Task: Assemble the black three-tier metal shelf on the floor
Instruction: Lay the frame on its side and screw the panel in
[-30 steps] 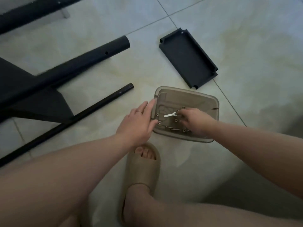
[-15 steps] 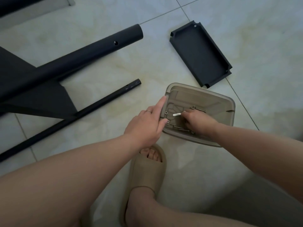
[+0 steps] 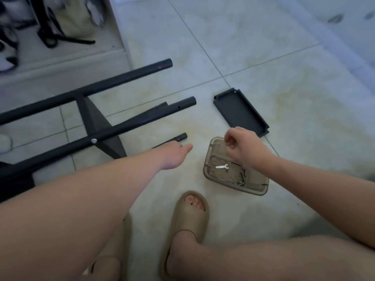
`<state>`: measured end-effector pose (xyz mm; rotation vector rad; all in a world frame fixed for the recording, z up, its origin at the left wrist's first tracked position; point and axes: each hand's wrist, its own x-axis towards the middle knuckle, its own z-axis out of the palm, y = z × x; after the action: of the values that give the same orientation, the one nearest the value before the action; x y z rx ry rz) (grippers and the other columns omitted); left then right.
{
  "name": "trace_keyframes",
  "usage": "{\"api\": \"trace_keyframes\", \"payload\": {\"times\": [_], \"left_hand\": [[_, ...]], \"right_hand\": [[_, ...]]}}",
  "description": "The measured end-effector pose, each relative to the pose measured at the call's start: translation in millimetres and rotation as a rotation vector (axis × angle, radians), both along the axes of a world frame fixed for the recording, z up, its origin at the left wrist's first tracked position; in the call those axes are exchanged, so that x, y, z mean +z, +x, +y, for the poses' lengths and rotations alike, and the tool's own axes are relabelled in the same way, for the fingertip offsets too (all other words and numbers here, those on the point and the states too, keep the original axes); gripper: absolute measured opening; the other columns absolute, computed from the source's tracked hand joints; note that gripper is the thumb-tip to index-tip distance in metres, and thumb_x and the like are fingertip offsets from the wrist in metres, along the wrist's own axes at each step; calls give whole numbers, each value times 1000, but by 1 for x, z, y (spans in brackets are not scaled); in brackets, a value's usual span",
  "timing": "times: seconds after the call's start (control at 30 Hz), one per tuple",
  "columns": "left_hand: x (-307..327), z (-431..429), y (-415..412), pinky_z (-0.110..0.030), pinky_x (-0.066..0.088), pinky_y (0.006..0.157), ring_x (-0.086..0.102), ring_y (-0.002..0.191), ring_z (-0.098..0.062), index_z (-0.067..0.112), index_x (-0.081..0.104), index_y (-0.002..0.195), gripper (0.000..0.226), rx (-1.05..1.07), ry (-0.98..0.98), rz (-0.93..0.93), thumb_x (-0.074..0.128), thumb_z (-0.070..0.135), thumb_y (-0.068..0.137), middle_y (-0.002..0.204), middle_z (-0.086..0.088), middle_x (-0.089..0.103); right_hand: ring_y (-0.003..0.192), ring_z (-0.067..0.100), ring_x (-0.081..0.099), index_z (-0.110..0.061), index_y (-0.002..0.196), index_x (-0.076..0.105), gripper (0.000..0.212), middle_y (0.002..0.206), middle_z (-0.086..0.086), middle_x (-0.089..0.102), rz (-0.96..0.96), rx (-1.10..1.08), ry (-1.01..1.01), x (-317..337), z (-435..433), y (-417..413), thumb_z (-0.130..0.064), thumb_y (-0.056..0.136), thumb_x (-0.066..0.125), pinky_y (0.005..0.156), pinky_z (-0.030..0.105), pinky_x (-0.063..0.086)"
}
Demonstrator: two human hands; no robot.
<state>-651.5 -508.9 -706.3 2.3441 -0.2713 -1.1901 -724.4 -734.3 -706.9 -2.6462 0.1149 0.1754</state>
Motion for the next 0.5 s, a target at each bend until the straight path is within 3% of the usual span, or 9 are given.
{"api": "trace_keyframes", "payload": {"times": [0.1,0.17,0.33,0.5], "left_hand": [[44,21,-1,-36,51,86,68,94,-26,10,57,128,53,407,-151,93,33,50,104,116,-9,69],[72,40,-7,-35,54,86,70,94,-22,14,58,126,53,584,-278,212,34,55,103,112,-5,71],[125,90,-17,-42,52,94,69,105,-27,6,59,127,67,837,-650,478,34,63,101,121,-13,69],[149,132,-18,-40,55,89,67,109,-29,-3,61,123,74,959,-869,540,29,60,104,118,-17,70]], "right_hand": [[75,11,56,-19,86,60,18,84,-7,56,-95,-25,71,47,32,5,-3,83,66,71,18,43],[73,3,57,-23,87,60,20,84,-10,58,-139,-20,124,78,57,10,-5,84,68,69,9,41],[75,7,56,-23,90,63,14,85,-11,57,-215,139,155,137,134,14,-13,87,71,73,27,47],[75,4,52,-16,95,69,17,85,-9,53,-222,275,169,160,206,20,-2,87,64,74,27,44]]}}
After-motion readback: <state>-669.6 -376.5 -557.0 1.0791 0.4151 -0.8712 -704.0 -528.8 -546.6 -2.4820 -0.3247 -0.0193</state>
